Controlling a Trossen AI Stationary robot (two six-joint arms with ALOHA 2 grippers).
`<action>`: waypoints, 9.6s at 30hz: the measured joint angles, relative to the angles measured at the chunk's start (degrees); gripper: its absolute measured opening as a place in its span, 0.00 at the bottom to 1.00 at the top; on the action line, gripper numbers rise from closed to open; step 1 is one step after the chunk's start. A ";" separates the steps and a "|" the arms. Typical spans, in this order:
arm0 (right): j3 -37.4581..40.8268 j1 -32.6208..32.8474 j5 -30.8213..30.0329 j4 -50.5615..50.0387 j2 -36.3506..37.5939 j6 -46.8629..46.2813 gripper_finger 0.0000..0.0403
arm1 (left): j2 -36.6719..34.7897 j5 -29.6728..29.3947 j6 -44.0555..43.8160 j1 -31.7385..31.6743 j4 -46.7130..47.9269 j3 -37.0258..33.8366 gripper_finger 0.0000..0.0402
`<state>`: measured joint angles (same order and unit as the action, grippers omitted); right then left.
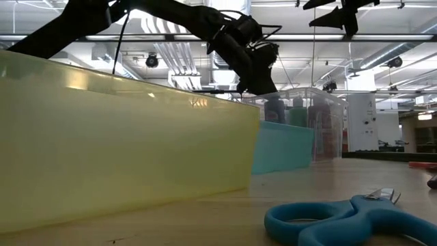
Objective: Pick & Place Paint Supplies
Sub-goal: Put the purple paint bottle into the transparent bin, then put the black and blue scissors into the yellow bin
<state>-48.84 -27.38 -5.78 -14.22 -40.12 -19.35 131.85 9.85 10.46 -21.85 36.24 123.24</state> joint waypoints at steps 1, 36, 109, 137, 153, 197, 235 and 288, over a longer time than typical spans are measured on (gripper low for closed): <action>0.00 0.00 0.00 -0.02 -0.02 0.02 0.65 | 0.00 0.01 0.00 0.00 -0.09 0.00 0.29; 0.00 0.00 -0.11 -0.02 -0.07 0.51 0.65 | 1.40 0.45 -0.59 0.92 -0.98 0.07 0.40; -0.02 0.00 -0.04 3.02 0.24 1.33 0.65 | -58.42 1.74 -81.64 5.81 33.23 -74.92 0.69; -0.02 0.00 2.00 2.45 0.17 0.74 0.65 | -58.51 3.13 -113.35 25.54 22.75 -84.25 0.29; -0.02 -0.02 2.86 2.45 0.15 0.85 0.65 | -58.51 3.23 -127.53 31.84 11.46 -91.46 0.29; -0.02 0.00 2.84 2.43 0.16 0.26 0.65 | -58.58 2.38 -129.48 31.89 8.18 -95.34 0.29; -0.02 0.00 2.86 2.43 0.22 0.02 0.65 | -58.58 0.70 -129.43 31.89 8.12 -94.53 0.00; -0.02 0.00 2.99 2.40 0.15 0.33 0.65 | -58.75 -7.34 -133.98 31.82 12.92 -94.08 0.29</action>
<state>-48.86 -27.38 -2.79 -11.81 -39.97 -19.03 73.10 2.50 -123.52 9.98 49.16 29.16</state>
